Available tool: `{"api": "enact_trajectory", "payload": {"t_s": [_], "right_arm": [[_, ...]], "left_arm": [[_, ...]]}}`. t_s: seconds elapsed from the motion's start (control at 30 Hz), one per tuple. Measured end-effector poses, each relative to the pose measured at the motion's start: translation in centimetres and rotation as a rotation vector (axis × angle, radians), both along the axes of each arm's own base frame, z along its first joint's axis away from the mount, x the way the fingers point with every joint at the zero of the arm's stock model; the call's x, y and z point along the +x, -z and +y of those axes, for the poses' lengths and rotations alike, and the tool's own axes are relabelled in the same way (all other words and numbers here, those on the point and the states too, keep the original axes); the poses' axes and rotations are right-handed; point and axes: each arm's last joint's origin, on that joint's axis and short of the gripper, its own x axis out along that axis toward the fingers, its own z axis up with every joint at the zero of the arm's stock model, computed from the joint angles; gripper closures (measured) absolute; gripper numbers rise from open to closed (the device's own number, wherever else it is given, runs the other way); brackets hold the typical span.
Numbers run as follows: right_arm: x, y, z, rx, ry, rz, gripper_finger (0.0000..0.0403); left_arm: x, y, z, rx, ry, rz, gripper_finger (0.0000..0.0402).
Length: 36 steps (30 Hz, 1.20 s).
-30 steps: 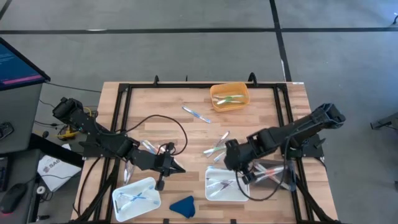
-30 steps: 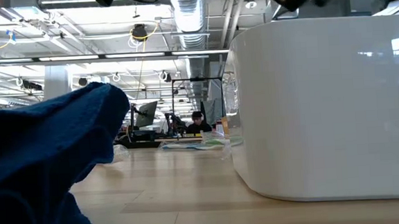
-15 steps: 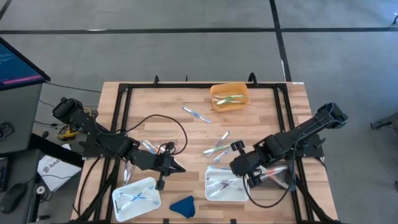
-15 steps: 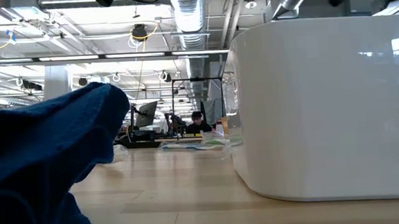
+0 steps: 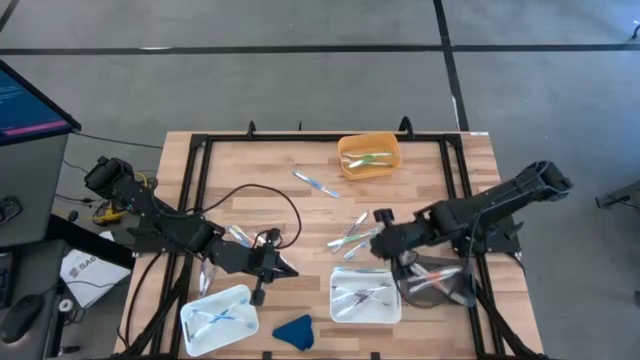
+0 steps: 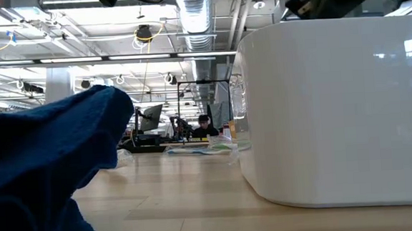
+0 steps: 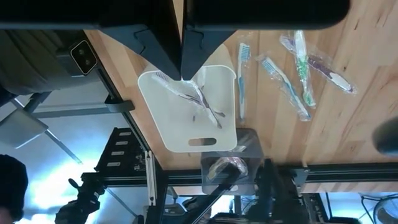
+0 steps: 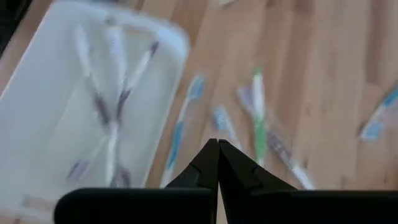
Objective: Pick & Place Toothbrushes
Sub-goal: Put the blue toothbrush into the left white bin
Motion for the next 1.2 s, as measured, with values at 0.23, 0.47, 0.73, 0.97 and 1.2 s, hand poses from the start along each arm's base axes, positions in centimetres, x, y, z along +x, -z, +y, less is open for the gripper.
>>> {"api": "enact_trajectory", "payload": {"t_s": [0.23,0.47,0.73,0.97,1.2], "right_arm": [[-1.0,0.9,-3.0,0.1,0.124,-0.234,0.0403],[-0.6,1.2,-5.3,0.167,0.261,-0.345,0.0403],[-0.2,1.1,-6.2,0.165,0.294,-0.38,0.0403],[1.0,-0.3,-7.0,0.187,0.3,-0.569,0.0403],[1.9,-0.6,-8.8,0.182,0.365,-0.65,0.0403]], "left_arm": [[0.4,0.0,0.7,0.004,-0.035,-0.005,0.0398],[0.7,0.0,1.3,0.003,-0.06,-0.005,0.0398],[0.6,0.0,1.3,0.005,-0.059,-0.001,0.0398],[0.6,0.0,1.3,0.006,-0.059,0.001,0.0398],[0.6,0.0,1.3,0.006,-0.059,0.003,0.0398]]}}
